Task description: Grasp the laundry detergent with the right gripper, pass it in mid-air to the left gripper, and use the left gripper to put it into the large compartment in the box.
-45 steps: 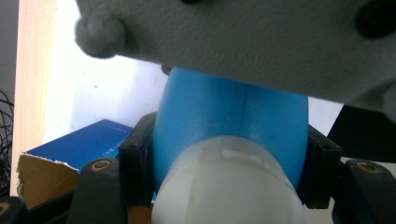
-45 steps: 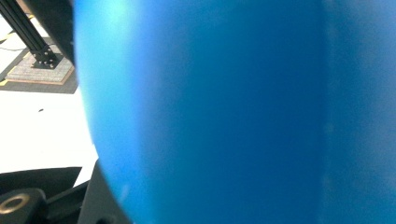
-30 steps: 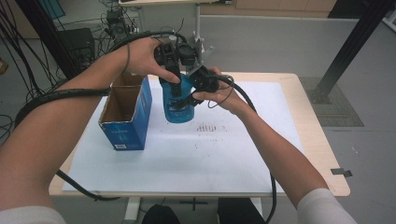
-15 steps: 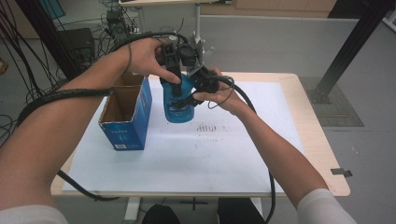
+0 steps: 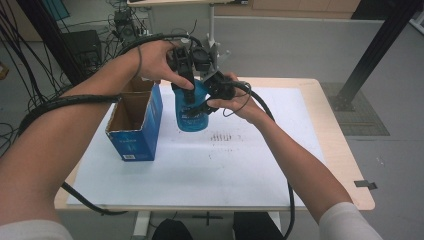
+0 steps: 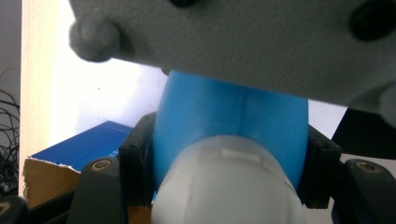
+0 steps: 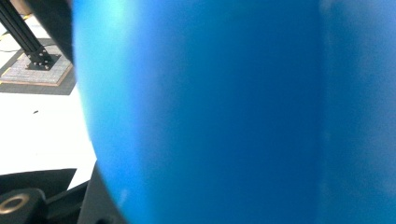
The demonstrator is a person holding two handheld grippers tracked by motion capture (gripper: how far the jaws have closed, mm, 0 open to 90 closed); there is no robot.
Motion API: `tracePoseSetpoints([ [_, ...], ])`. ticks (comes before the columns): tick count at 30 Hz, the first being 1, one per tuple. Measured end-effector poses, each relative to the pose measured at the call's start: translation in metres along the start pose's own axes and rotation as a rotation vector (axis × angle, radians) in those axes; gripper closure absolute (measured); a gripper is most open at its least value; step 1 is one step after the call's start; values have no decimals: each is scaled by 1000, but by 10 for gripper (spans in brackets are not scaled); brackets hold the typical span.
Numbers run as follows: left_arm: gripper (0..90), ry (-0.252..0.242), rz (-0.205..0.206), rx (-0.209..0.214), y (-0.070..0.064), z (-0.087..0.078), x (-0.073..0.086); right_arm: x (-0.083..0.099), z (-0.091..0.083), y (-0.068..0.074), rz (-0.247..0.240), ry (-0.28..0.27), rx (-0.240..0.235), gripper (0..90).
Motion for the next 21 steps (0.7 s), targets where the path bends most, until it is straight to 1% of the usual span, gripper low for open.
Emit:
tracePoseSetpoints([
  [3, 370, 1, 4, -5, 0, 0, 0, 0, 0, 0, 0, -1, 2, 431],
  [13, 372, 4, -2, -8, -1, -2, -1, -1, -1, 1, 10, -11, -1, 428],
  [16, 372, 4, 0, -6, -1, -2, -1, -1, -1, 0, 1, -7, -1, 427],
  [19, 373, -1, -3, -10, -1, -2, -2, -1, -1, 1, 15, -10, -5, 426],
  [21, 372, 0, -5, -11, -1, -2, -2, -1, -2, 1, 12, -9, -1, 426],
])
Point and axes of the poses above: each handheld gripper's, and its own axes: z roughly forward along the jaws, x roughly out of its underside, y roughly to its left, the point moved 6 cm from there along z, roughly forward along the jaws
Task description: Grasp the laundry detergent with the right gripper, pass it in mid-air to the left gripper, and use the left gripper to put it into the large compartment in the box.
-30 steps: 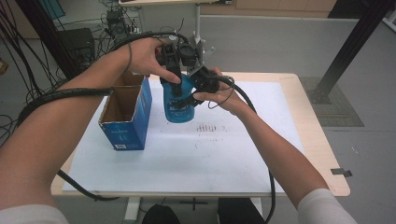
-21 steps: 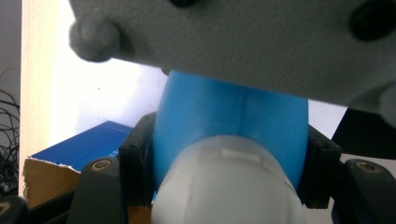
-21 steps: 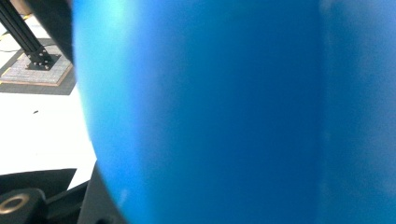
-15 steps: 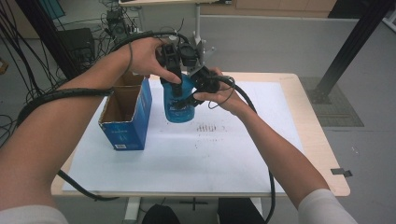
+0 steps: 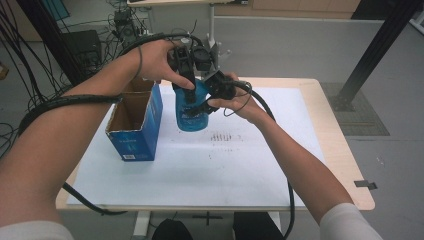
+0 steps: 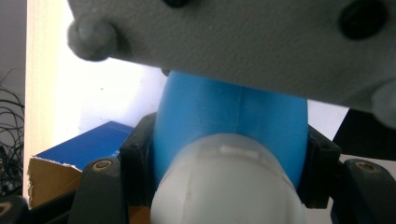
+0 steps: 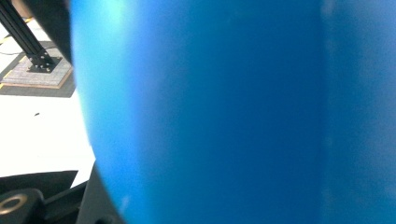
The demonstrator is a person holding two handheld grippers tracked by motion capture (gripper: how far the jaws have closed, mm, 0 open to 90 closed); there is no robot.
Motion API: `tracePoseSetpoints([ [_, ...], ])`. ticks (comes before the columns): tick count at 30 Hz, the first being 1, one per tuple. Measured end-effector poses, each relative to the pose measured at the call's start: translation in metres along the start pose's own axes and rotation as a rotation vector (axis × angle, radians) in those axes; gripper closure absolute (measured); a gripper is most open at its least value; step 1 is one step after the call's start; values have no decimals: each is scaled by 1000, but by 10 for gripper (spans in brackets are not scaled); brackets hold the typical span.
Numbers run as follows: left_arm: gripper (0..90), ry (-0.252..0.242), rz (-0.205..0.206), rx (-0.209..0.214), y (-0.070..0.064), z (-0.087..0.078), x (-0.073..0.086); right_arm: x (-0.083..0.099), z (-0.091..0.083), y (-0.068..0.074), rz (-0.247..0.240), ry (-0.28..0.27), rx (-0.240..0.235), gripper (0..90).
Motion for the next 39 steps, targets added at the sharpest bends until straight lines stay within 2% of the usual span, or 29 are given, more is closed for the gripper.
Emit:
tracePoseSetpoints([
  [39, 373, 2, -5, -11, -6, -3, -1, -1, -2, 5, 1, -11, 3, 419],
])
Point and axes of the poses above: each handheld gripper's, and its own axes: z roughly forward along the jaws, x roughly out of its underside, y roughly to its left, the point moved 6 cm from there along z, roughly forward along the jaws
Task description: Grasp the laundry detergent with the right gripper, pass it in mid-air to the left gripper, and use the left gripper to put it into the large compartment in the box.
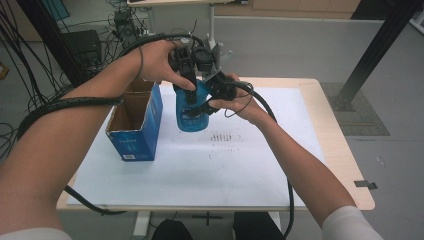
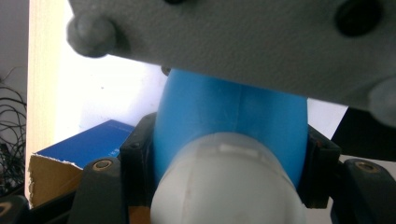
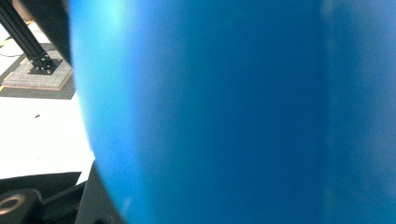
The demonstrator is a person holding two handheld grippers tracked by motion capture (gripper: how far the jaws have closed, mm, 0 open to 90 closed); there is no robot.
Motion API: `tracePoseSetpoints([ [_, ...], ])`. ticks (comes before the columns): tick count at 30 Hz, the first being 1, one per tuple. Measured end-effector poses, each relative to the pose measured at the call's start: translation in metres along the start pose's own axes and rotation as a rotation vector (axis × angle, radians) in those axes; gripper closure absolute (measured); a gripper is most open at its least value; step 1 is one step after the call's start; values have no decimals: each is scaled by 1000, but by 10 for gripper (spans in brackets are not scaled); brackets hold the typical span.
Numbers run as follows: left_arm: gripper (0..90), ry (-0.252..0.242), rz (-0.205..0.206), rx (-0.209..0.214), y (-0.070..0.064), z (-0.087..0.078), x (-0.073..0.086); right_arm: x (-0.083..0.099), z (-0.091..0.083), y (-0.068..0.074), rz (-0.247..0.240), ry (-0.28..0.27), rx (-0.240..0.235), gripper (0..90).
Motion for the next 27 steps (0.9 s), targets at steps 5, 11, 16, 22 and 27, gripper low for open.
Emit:
tracePoseSetpoints([
  [5, 373, -3, -2, -2, -1, -1, 0, -1, -1, 1, 0, -2, 1, 418],
  [11, 373, 1, -1, -3, -2, -1, 0, 0, -1, 2, -1, -1, 0, 417],
  [16, 373, -1, -6, -1, -1, -2, -1, -1, -2, 2, 5, -6, 0, 415],
  [22, 373, 4, -7, -1, -1, -3, -1, 0, -3, 1, 18, -9, 2, 399],
  [27, 373, 19, -27, -12, 3, -1, 1, 4, -12, -1, 46, -12, 26, 279],
])
Point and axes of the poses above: each handheld gripper's, and its own axes: z roughly forward along the jaws, x roughly out of its underside, y roughly to its left, the point moved 6 cm from there along z, roughly forward along the jaws
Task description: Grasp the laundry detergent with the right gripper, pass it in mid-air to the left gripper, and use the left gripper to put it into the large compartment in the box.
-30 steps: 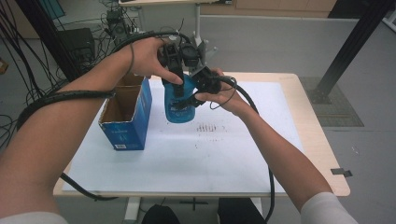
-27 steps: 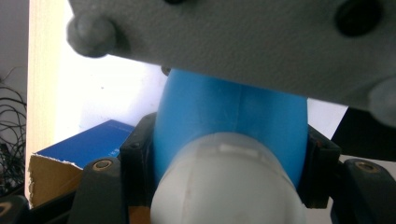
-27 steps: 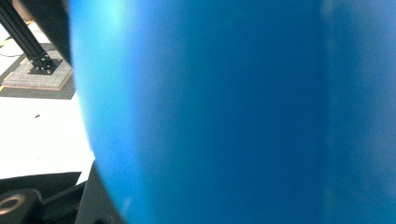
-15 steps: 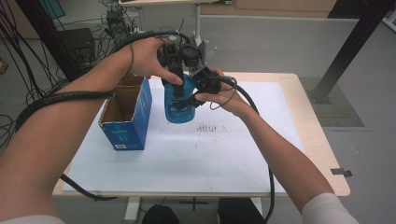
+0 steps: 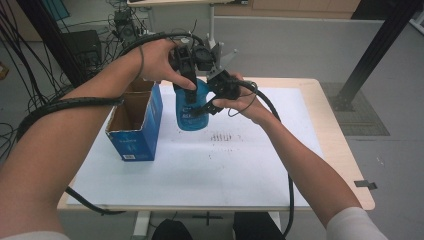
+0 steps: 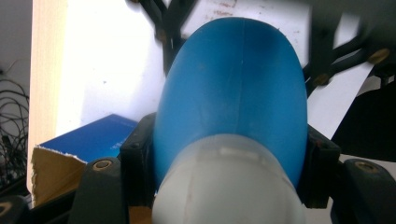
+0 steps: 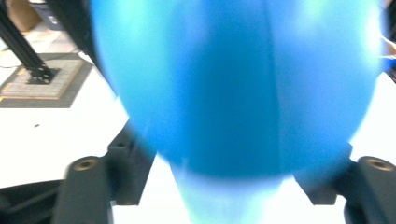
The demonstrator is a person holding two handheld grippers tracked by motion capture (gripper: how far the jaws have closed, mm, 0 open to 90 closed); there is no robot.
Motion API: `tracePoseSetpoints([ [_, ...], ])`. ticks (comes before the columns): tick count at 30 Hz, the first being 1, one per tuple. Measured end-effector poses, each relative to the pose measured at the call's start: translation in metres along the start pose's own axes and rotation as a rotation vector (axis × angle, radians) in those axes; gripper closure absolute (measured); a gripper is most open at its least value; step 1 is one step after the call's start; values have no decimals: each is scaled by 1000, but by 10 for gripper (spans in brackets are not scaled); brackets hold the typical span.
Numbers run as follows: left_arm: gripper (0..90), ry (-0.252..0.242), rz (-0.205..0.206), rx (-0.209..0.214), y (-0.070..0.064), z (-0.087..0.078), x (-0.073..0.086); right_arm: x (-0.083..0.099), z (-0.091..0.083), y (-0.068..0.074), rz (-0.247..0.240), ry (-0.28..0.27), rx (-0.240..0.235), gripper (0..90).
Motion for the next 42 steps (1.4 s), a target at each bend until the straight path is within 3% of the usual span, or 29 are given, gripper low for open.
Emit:
tracePoseSetpoints([
  [4, 373, 11, -10, -8, 3, -1, 0, 11, -7, -3, 16, 49, 41, 184],
  [10, 374, 6, -44, -2, 4, -3, 1, 27, -14, 0, 49, 116, 69, 121],
  [17, 373, 7, -120, -8, 8, -8, 3, 40, -25, 8, 123, 171, 110, 85],
  [19, 373, 10, -133, -18, 9, -10, 3, 45, -30, 10, 183, 216, 108, 45],
  [21, 373, 19, -160, -32, 10, -13, 4, 53, -35, 13, 230, 289, 126, 66],
  [24, 372, 25, -197, -42, 12, -19, 6, 61, -45, 17, 222, 354, 176, 76],
  [28, 372, 24, -278, -42, 17, -33, 10, 68, -61, 26, 243, 415, 202, 76],
  [36, 372, 7, -453, -88, 29, -65, 18, 79, -97, 43, 237, 544, 272, 76],
  [40, 372, -21, -591, -86, 42, -80, 27, 84, -115, 51, 223, 588, 297, 76],
  [42, 372, -27, -652, -91, 49, -89, 33, 89, -124, 53, 211, 623, 331, 77],
])
Point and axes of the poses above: each handheld gripper's, and its own axes: z roughly forward along the jaws, x roughly out of its underside, y roughly to its left, the point moved 6 cm from there along z, roughly forward along the jaws
